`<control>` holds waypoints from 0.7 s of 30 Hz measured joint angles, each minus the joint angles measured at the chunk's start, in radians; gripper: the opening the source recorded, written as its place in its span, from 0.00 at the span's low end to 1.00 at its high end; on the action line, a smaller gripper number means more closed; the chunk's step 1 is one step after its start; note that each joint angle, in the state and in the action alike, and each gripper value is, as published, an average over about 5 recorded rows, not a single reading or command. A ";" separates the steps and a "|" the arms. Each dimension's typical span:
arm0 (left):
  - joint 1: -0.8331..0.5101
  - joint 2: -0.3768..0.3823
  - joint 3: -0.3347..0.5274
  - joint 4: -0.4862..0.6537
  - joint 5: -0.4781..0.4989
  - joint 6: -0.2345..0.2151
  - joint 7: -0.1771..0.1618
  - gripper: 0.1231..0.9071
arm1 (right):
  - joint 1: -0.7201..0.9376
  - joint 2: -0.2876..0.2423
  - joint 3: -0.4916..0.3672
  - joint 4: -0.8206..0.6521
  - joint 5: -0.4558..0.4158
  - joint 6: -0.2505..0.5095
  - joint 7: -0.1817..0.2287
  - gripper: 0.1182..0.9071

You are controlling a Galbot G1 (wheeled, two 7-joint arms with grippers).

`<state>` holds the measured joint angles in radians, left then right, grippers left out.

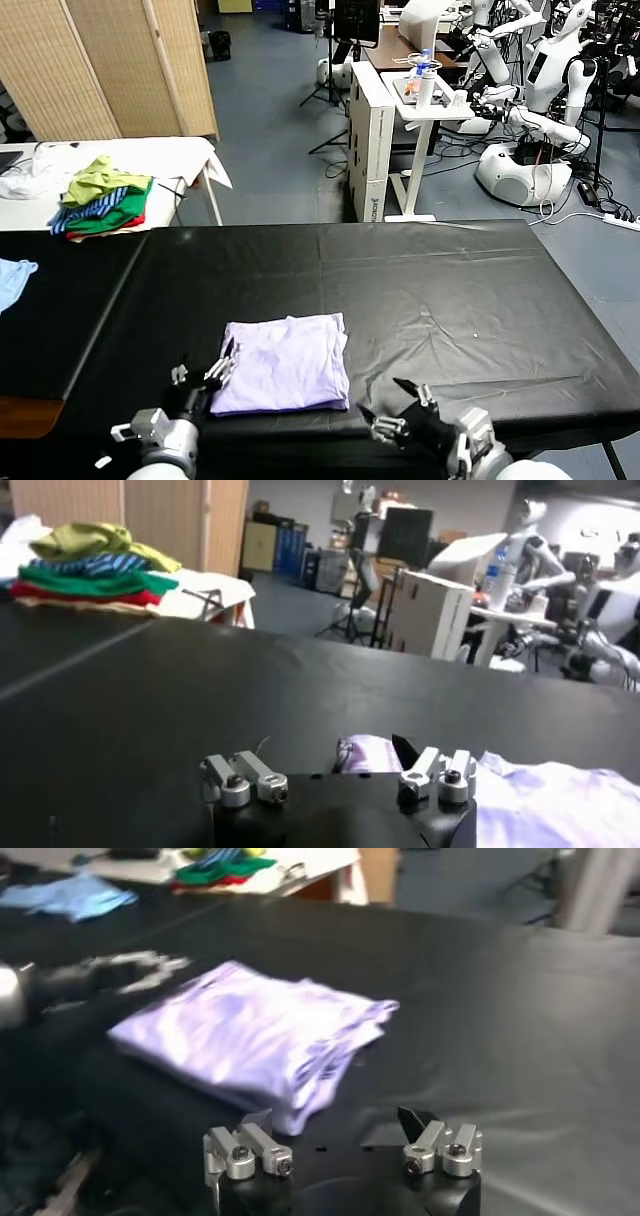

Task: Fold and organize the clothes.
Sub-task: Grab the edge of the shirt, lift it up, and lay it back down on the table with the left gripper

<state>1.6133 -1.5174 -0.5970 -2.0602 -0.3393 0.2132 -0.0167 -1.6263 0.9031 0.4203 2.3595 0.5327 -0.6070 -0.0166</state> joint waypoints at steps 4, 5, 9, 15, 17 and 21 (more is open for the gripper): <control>0.011 -0.014 0.002 0.000 -0.019 0.007 0.010 1.00 | 0.006 0.009 0.027 -0.006 0.014 0.002 0.005 1.00; 0.013 -0.016 0.003 0.001 -0.023 0.008 0.012 1.00 | 0.008 0.011 0.033 -0.008 0.018 0.002 0.006 1.00; 0.018 -0.023 0.006 0.008 -0.046 0.012 0.017 1.00 | 0.011 0.016 0.055 -0.014 0.032 0.004 0.010 1.00; 0.019 -0.030 0.007 0.015 -0.092 0.019 0.022 0.87 | 0.015 0.019 0.071 -0.019 0.039 0.007 0.011 1.00; 0.017 -0.030 0.007 0.018 -0.108 0.020 0.024 0.73 | 0.016 0.020 0.072 -0.021 0.039 0.008 0.012 1.00; 0.015 -0.030 0.003 0.024 -0.135 0.017 0.028 0.44 | 0.019 0.022 0.073 -0.025 0.039 0.011 0.012 1.00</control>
<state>1.6282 -1.5472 -0.5935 -2.0357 -0.4746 0.2303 0.0118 -1.6070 0.9247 0.4930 2.3346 0.5712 -0.5961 -0.0045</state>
